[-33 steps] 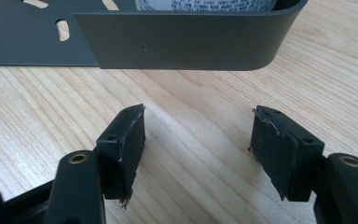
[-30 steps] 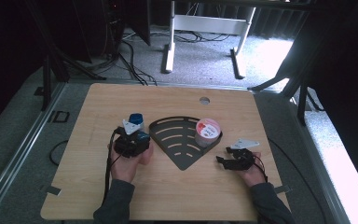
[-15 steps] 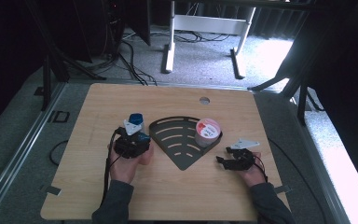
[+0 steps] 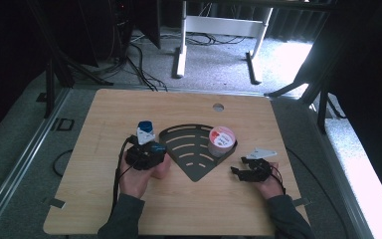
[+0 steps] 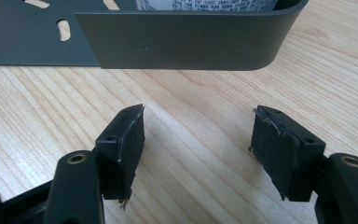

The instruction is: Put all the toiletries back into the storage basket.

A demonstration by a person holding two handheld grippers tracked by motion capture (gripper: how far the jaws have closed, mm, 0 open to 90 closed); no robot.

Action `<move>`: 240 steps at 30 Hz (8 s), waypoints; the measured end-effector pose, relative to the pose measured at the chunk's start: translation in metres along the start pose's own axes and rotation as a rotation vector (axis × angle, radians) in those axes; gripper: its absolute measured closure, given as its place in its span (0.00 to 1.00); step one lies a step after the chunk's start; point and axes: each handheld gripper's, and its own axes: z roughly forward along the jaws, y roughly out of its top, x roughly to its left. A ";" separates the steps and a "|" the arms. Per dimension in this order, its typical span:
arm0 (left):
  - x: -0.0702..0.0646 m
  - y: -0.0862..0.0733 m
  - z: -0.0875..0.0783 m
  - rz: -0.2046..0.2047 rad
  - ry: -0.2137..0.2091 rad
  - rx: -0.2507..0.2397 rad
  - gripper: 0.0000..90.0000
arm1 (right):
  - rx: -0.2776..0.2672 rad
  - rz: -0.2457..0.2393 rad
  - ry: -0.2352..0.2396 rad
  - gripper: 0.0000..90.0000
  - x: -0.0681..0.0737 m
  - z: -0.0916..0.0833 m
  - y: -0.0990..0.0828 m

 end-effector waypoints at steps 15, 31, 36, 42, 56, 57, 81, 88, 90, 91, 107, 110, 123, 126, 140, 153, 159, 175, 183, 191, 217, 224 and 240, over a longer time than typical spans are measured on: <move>-0.013 0.012 -0.006 0.043 -0.042 -0.010 0.59 | 0.001 -0.003 0.001 0.38 0.000 0.000 0.000; -0.026 0.022 -0.003 0.067 -0.074 -0.018 0.59 | 0.000 -0.002 0.003 0.38 0.000 0.000 0.000; -0.029 0.026 -0.001 0.075 -0.084 -0.019 0.59 | -0.002 -0.003 0.003 0.38 0.000 0.000 -0.001; -0.032 0.029 0.001 0.081 -0.094 -0.023 0.59 | -0.002 -0.003 0.003 0.38 0.000 0.000 -0.001; -0.037 0.038 0.012 0.092 -0.110 -0.024 0.59 | -0.003 -0.002 0.004 0.38 0.000 0.000 -0.001; -0.037 0.038 0.013 0.090 -0.110 -0.023 0.59 | -0.003 -0.002 0.004 0.38 0.000 0.000 -0.001; -0.043 0.051 0.030 0.109 -0.118 -0.026 0.59 | -0.004 -0.002 0.005 0.38 0.000 0.000 -0.001; -0.043 0.056 0.035 0.111 -0.121 -0.029 0.59 | -0.006 -0.004 0.006 0.38 -0.001 0.000 -0.001; -0.043 0.057 0.037 0.116 -0.121 -0.030 0.59 | -0.006 -0.004 0.006 0.38 -0.001 0.000 -0.001; -0.044 0.058 0.038 0.118 -0.121 -0.030 0.59 | -0.006 -0.004 0.006 0.38 -0.001 0.000 -0.001; -0.037 0.064 0.056 0.109 -0.126 -0.041 0.59 | -0.008 -0.007 0.006 0.38 -0.001 0.000 -0.001; -0.037 0.065 0.058 0.110 -0.125 -0.042 0.59 | -0.009 -0.007 0.006 0.38 -0.001 0.000 -0.001; -0.041 0.072 0.073 0.149 -0.115 -0.057 0.59 | -0.010 -0.010 0.007 0.38 -0.001 0.000 -0.002; -0.041 0.073 0.076 0.156 -0.113 -0.066 0.59 | -0.010 -0.010 0.006 0.38 -0.001 0.000 -0.002; -0.045 0.080 0.094 0.182 -0.088 -0.064 0.59 | -0.011 -0.011 0.007 0.38 -0.001 0.000 -0.002; -0.047 0.088 0.117 0.179 -0.075 -0.052 0.59 | -0.009 -0.008 0.006 0.38 -0.001 0.000 -0.002; -0.048 0.091 0.128 0.181 -0.074 -0.040 0.59 | -0.010 -0.008 0.005 0.38 -0.001 0.000 -0.002; -0.054 0.097 0.153 0.160 -0.060 -0.012 0.59 | -0.010 -0.009 0.005 0.37 -0.001 0.000 -0.002; -0.053 0.099 0.156 0.135 -0.052 -0.014 0.59 | -0.009 -0.006 0.005 0.37 -0.001 0.000 -0.002; -0.053 0.101 0.159 0.102 -0.047 -0.014 0.59 | -0.010 -0.004 0.005 0.37 0.000 0.000 -0.001; -0.058 0.104 0.165 0.101 -0.078 -0.022 0.59 | -0.008 -0.007 0.006 0.37 0.000 0.001 -0.001; -0.058 0.104 0.165 0.108 -0.080 -0.015 0.59 | -0.008 -0.008 0.006 0.37 0.001 0.001 0.000; -0.056 0.099 0.151 0.115 -0.102 -0.007 0.46 | -0.008 -0.009 0.006 0.37 0.001 0.001 -0.001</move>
